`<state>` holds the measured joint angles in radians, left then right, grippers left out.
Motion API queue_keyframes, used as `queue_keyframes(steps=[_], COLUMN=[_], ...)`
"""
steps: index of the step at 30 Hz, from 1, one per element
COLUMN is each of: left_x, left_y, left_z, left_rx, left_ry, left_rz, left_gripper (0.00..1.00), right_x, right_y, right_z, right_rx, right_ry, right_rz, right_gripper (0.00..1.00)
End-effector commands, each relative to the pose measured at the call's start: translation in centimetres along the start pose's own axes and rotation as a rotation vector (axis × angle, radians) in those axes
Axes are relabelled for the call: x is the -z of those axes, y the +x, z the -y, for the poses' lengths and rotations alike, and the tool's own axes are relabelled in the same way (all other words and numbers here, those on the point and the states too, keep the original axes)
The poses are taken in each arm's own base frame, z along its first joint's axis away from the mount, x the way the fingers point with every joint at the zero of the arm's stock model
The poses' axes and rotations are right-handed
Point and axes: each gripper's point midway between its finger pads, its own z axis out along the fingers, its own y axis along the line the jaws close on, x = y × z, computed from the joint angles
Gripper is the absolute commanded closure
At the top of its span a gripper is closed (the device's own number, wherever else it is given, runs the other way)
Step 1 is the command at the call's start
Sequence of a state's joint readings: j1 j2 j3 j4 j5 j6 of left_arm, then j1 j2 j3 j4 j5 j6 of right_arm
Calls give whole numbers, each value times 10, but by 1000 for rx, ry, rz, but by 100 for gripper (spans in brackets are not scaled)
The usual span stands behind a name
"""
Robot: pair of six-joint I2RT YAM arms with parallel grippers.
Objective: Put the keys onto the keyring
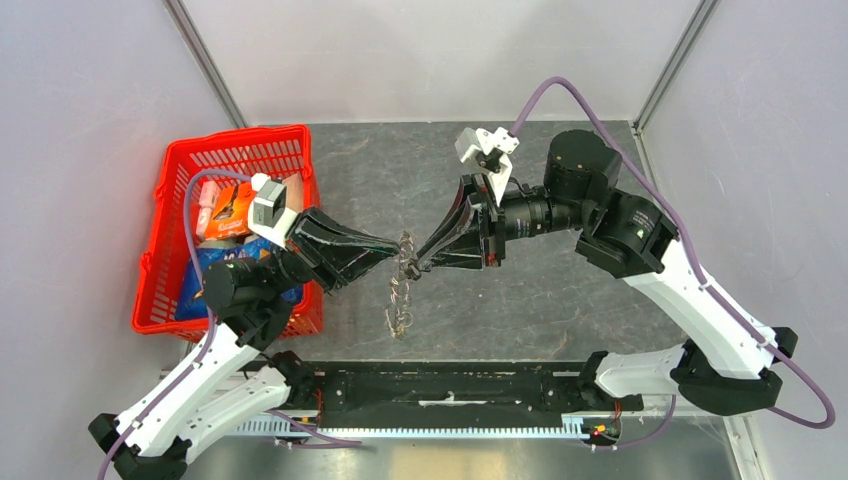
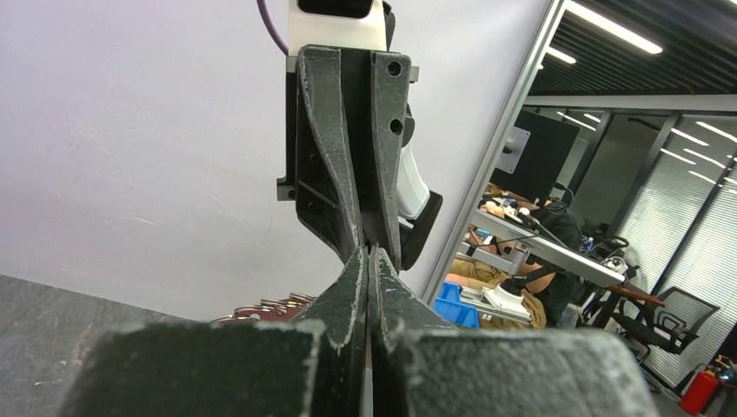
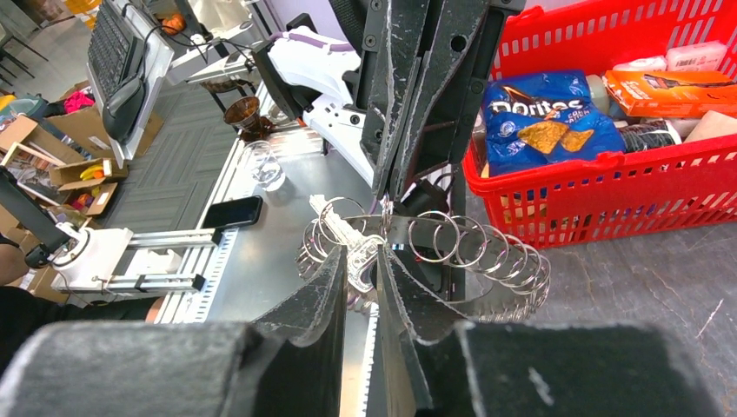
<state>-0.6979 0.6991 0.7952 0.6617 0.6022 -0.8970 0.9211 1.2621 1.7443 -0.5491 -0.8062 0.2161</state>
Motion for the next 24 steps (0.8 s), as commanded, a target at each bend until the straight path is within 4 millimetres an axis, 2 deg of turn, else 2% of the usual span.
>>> queue_keyframes(steps=[1,6,18,21,24], left_x=[-2,-2,-2,-2,-2], left_y=[-17,-18,-19,-19,-19], left_z=[15,15,15,14,14], left_rx=[-31,-32,-36,-34,-36], left_ry=[42,44,39,35,34], left_rz=[62,64,66,70,71], left_gripper=[98,98,98,98,98], right_x=[-2,-8,-13,-14,-15], right_y=[-16,-14,-13,-12,-11], right_z=[-3,2,0,0,1], right_rx=[43,33,25,25,22], right_ry=[-10,-9,-27,-28,-29], right_rz=[33,28,29,26,24], right_gripper=[75,74,73,76,85])
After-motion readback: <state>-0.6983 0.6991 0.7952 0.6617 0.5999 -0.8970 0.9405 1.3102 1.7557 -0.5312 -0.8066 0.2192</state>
